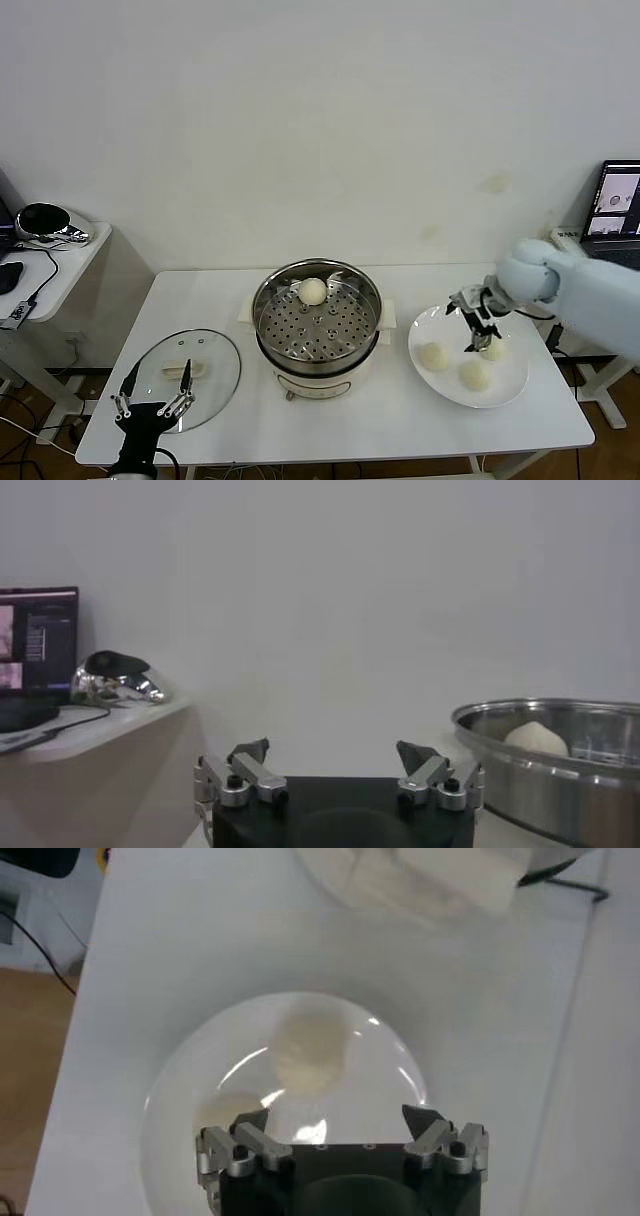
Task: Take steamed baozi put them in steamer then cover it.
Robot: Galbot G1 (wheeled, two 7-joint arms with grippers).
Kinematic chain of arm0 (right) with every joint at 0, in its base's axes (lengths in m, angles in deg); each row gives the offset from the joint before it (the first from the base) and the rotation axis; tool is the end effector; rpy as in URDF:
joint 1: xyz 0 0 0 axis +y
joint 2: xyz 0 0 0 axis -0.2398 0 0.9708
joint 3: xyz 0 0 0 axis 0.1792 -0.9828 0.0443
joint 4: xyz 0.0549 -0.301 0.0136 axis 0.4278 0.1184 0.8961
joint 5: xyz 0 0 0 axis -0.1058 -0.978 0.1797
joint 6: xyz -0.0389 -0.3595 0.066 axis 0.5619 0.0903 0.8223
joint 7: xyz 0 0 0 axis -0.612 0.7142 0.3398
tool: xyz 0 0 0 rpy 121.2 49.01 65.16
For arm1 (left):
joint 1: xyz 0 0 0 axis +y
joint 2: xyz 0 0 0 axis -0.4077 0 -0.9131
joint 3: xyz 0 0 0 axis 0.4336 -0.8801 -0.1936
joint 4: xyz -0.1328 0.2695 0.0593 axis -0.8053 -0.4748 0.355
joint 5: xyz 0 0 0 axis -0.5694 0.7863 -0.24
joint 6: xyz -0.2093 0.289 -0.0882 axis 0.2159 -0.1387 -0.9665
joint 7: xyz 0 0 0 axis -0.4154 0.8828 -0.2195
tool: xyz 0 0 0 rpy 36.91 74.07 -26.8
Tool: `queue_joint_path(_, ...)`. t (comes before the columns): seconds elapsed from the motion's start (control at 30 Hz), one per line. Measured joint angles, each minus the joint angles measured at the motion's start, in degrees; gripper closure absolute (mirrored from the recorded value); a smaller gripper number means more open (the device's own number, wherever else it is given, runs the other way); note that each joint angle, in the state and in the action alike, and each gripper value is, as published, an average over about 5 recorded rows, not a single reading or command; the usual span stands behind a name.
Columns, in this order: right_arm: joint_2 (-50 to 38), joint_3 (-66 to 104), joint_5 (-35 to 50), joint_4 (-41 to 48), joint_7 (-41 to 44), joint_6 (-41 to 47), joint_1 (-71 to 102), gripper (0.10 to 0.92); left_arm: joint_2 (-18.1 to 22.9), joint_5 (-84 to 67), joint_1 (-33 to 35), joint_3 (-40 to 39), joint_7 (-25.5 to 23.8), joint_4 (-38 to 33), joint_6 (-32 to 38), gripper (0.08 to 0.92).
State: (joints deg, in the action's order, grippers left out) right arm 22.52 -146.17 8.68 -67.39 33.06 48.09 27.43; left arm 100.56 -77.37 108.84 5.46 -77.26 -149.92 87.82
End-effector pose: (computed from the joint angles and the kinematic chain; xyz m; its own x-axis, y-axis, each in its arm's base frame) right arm 0.4656 -0.0810 -0.1520 -0.2229 -0.0911 0.9706 -0.9365 -0.2566 -0.2391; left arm 0.1624 0.0614 -0.2754 -0.9956 -0.0925 0.0140 -0.0916 0.9943 0.0543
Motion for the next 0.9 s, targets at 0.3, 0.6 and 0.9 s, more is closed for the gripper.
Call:
queue_joint_path(0.3, 4.75, 5.17, -2.64, 5.4, -0.62, -0.92, 7.92, 0.203, 0.12, -0.07, -0.22, 0.26, 0.0, 0.62, 0.07, 0.177)
queue_joint_path(0.6, 8.55, 7.93, -5.08, 9.58, -1.0, -1.1, 12.61, 0.218, 0.17, -0.13, -0.39, 0.24, 0.01, 1.16, 0.37, 0.177)
queue_joint_path(0.9, 9.44, 9.72, -6.71, 11.3, -0.75, -1.04, 15.01, 0.354, 0.31, -0.13, -0.49, 0.12, 0.05, 1.4, 0.52, 0.177)
